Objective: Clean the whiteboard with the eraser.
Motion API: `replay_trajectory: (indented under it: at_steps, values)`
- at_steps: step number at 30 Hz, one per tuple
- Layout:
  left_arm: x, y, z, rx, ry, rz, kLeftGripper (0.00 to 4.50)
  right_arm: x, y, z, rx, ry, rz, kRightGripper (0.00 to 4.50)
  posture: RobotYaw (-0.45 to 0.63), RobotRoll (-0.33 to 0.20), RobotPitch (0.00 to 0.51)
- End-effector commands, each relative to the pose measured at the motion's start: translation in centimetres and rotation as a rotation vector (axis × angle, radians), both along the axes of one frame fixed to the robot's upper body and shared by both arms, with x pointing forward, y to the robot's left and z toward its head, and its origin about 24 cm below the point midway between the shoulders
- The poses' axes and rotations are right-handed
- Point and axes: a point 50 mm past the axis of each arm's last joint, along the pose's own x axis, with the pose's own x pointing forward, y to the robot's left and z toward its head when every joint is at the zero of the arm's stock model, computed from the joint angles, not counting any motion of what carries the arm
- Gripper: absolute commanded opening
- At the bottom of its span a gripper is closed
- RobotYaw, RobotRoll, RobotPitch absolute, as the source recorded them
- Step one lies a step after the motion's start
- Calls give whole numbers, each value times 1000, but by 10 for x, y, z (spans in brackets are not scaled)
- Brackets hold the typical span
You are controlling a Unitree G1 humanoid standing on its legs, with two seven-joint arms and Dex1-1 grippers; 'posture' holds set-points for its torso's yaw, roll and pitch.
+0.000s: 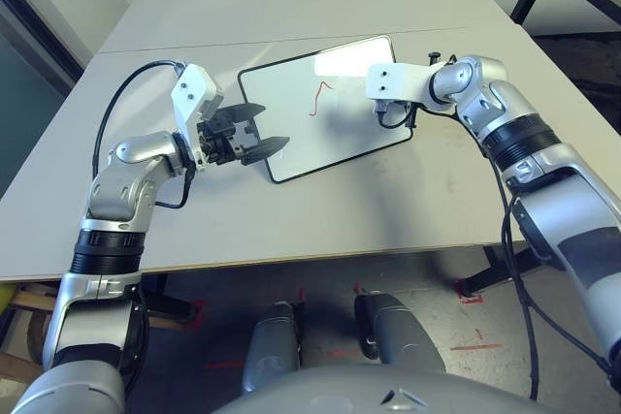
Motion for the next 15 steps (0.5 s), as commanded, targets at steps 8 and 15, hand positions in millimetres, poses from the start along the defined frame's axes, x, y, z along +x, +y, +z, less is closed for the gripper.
replay_trajectory:
  at_steps: [8, 15]
  values:
    - [-2, -2, -2, 7, -3, -4, 4500, -4, 24, -4, 25, 8, 73, 143, -104, 0, 98]
    - [-2, 0, -3, 7, -2, 1, 4500, 3, -1, -5, -29, 1, -2, 143, -102, 0, 98]
